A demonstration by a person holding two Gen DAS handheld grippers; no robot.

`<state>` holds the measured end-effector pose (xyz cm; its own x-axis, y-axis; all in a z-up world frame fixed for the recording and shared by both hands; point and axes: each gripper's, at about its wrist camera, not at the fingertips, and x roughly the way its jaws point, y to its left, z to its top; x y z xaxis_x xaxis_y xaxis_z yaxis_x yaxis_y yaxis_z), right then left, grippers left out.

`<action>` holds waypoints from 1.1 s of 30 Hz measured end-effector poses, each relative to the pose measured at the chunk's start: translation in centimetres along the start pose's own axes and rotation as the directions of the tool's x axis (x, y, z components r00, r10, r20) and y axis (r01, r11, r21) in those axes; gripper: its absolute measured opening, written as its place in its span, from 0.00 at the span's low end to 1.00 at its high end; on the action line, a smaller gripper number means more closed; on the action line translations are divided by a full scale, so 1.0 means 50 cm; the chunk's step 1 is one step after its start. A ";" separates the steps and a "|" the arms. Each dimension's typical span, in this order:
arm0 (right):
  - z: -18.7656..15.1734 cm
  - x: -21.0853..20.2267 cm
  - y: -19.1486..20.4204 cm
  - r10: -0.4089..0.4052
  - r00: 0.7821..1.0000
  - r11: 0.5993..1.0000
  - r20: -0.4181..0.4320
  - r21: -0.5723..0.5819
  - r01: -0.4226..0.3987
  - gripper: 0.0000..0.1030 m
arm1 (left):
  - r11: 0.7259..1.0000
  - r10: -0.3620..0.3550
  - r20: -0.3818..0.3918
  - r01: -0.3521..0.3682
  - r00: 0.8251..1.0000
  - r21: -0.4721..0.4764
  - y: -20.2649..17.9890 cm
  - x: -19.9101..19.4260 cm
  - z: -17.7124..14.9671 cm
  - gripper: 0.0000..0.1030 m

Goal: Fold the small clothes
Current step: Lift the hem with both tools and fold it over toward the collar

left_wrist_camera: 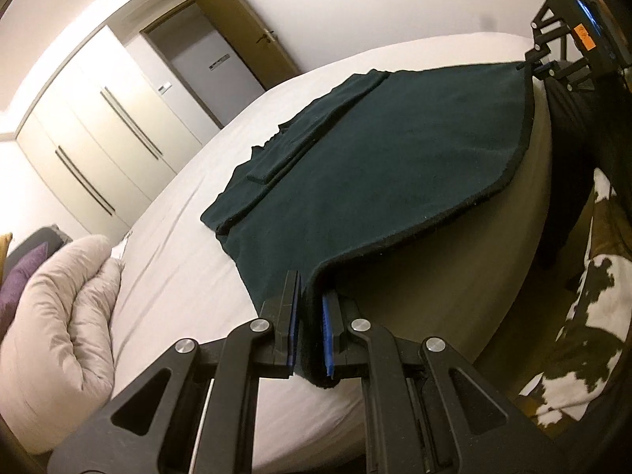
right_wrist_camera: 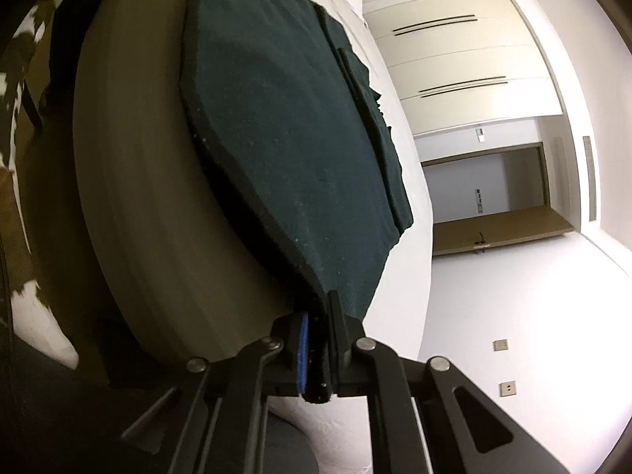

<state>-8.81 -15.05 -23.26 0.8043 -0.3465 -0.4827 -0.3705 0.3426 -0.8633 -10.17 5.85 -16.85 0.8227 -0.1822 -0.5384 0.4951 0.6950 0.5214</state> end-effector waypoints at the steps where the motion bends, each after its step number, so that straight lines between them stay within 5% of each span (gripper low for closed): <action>1: 0.002 0.001 -0.009 0.000 1.000 1.000 0.002 0.015 0.000 0.06 | 1.000 0.001 0.003 0.000 1.000 -0.018 0.004 -0.001 0.000 0.09; 8: 0.031 0.018 -0.097 -0.023 0.999 0.995 0.035 0.099 0.020 0.06 | 0.986 0.015 0.054 -0.006 0.998 -0.164 0.071 -0.016 0.031 0.07; 17: 0.101 0.099 -0.206 -0.062 0.991 0.991 0.120 0.121 0.047 0.06 | 0.920 0.071 0.096 -0.028 0.993 -0.391 0.225 0.037 0.096 0.03; 20: 0.128 0.133 -0.234 -0.050 0.991 0.990 0.122 0.134 0.034 0.06 | 0.916 0.064 0.078 -0.028 0.995 -0.400 0.248 0.061 0.100 0.03; 21: 0.136 0.140 -0.236 -0.048 0.991 0.992 0.123 0.123 0.033 0.06 | 0.921 0.009 0.086 0.025 0.996 -0.388 0.252 0.064 0.099 0.03; 25: 0.132 0.135 -0.222 -0.024 0.990 0.992 0.137 0.125 0.007 0.06 | 0.971 -0.046 0.045 0.055 0.998 -0.231 0.187 0.044 0.061 0.05; 28: 0.110 0.129 -0.205 0.002 0.994 0.986 0.113 0.164 -0.020 0.06 | 0.975 -0.173 -0.088 0.158 0.981 -0.158 0.116 0.061 0.008 0.23; 31: 0.090 0.104 -0.208 0.024 0.995 0.966 0.101 0.252 -0.049 0.06 | 0.970 -0.241 -0.155 0.234 0.958 -0.060 0.055 0.064 -0.023 0.77; 33: 0.080 0.088 -0.226 0.040 0.994 0.945 0.100 0.319 -0.070 0.06 | 0.964 -0.260 -0.147 0.266 0.954 0.024 0.019 0.047 -0.030 0.82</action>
<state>0.77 -16.95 -15.05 0.8311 -0.2439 -0.4997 -0.2581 0.6268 -0.7352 -8.17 7.14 -18.61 0.6154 -0.2524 -0.7467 0.7028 0.6047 0.3747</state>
